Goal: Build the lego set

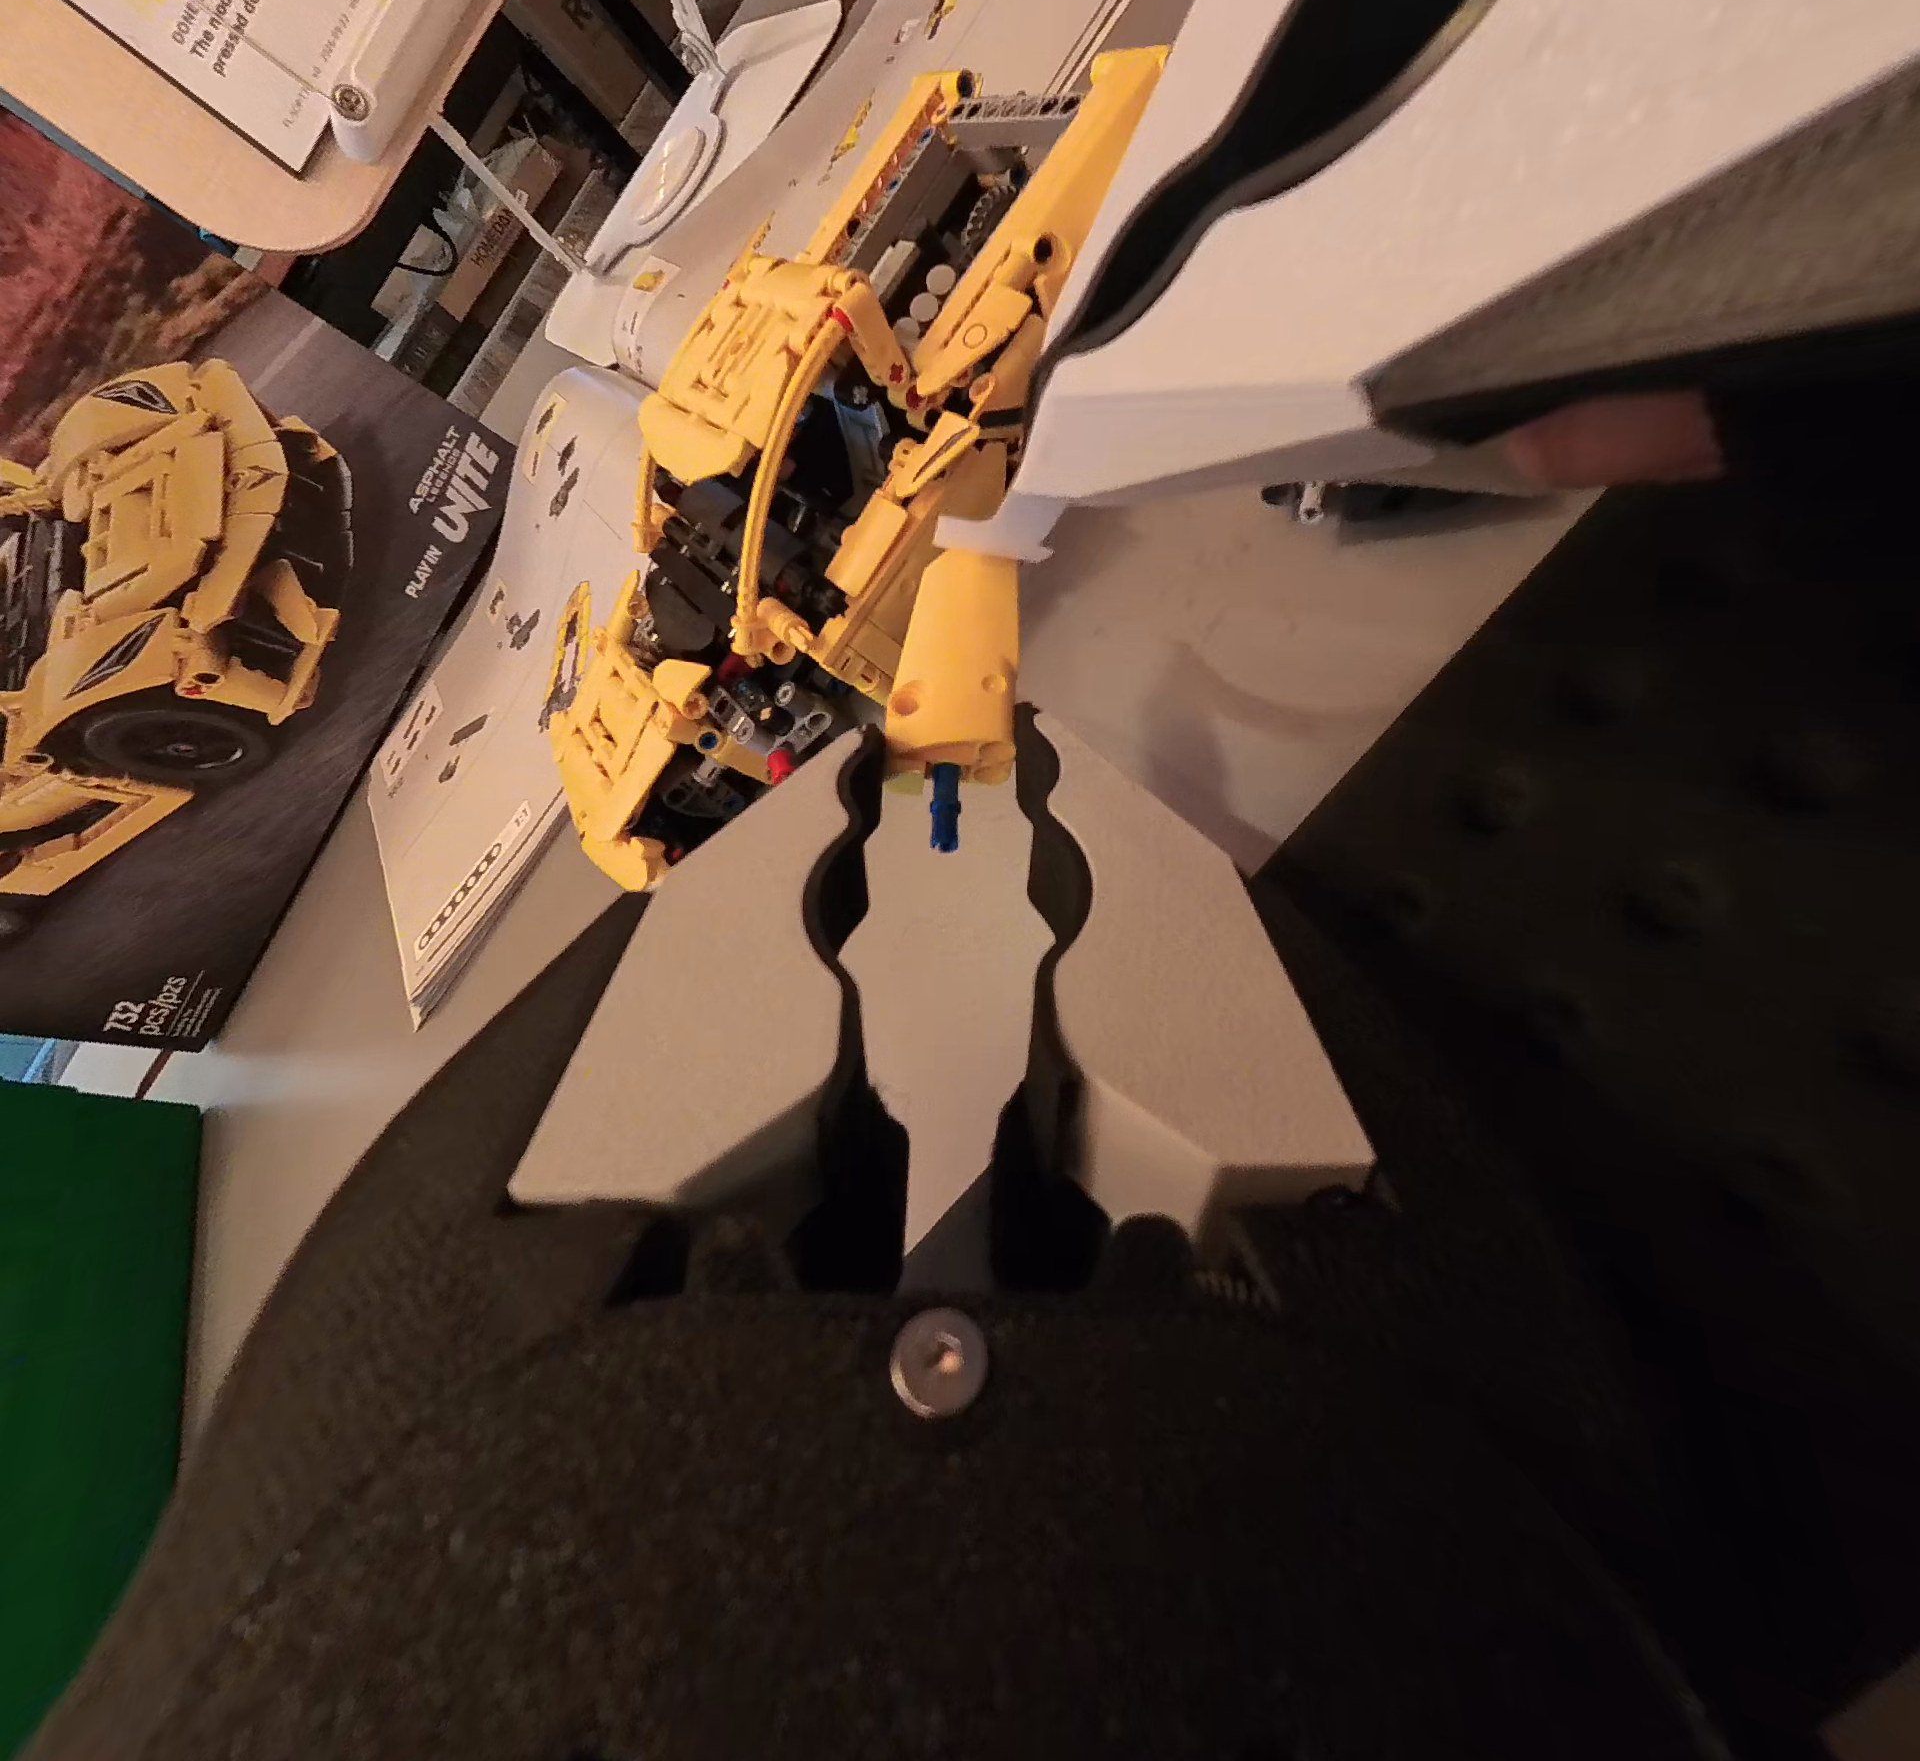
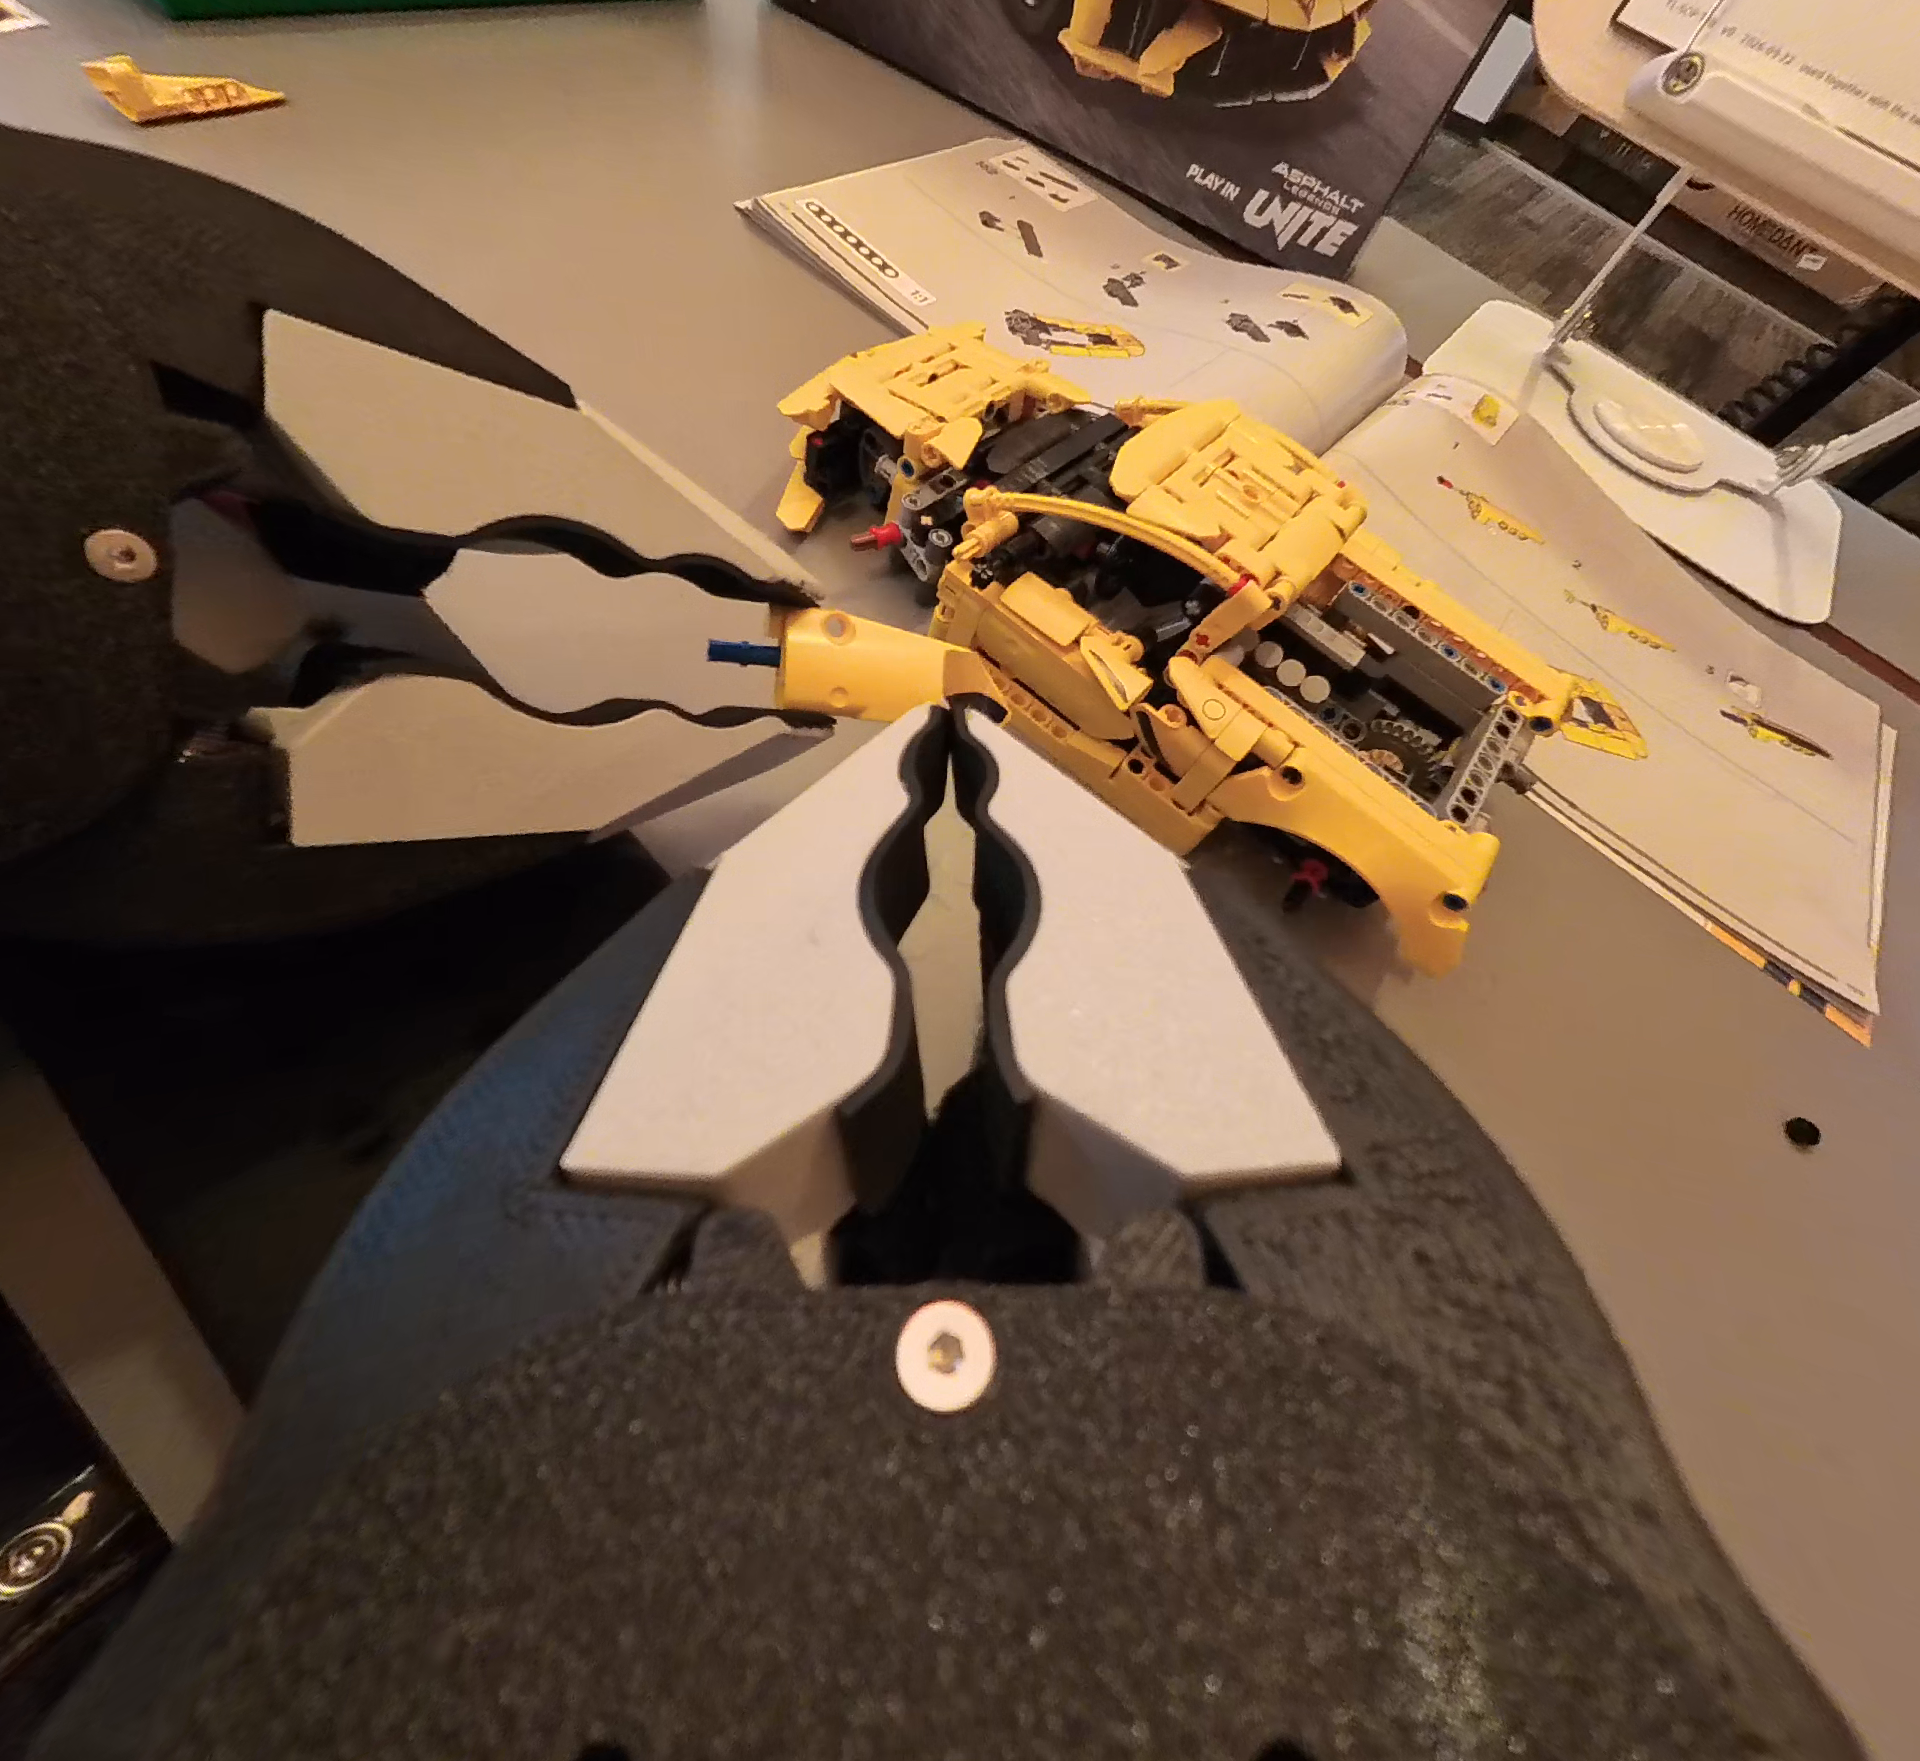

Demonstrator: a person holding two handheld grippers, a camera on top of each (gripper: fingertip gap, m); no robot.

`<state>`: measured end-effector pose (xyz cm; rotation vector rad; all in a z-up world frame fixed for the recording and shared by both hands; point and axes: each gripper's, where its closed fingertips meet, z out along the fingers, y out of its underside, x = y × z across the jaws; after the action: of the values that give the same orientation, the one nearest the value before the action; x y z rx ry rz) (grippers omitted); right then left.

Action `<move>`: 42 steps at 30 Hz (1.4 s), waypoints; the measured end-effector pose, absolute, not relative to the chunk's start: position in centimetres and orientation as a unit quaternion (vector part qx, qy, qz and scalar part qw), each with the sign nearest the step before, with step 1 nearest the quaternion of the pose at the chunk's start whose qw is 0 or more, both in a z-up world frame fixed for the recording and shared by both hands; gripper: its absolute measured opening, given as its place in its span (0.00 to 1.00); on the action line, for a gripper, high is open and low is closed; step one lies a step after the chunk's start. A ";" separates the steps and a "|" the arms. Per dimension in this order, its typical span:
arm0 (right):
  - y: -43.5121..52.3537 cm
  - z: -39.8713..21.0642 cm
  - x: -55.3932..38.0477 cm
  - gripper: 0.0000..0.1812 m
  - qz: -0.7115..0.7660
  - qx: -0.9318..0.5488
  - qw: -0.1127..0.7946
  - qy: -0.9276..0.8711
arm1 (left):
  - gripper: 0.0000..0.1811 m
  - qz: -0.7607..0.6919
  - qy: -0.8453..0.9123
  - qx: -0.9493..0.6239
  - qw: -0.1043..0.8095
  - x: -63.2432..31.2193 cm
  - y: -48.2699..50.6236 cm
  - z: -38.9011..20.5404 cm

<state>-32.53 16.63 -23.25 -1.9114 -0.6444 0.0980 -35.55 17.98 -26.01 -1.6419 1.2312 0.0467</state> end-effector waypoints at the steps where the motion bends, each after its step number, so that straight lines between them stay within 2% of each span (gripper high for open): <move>1: 16.6 -23.3 -32.6 0.00 0.044 -0.803 0.530 -0.270 | 0.14 0.020 0.513 -0.683 0.519 -35.5 18.0 -26.0; 14: 16.7 -23.3 -33.2 0.00 0.118 -0.810 0.519 -0.246 | 0.14 0.023 0.517 -0.678 0.522 -35.4 17.8 -25.9; 42: 17.0 -23.5 -34.8 0.00 0.168 -0.812 0.501 -0.247 | 0.14 0.022 0.520 -0.669 0.531 -35.1 17.7 -25.7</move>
<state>-34.76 16.95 -23.49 -1.9631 -0.5971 0.4049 -35.13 17.67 -25.74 -1.5962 1.2404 0.0535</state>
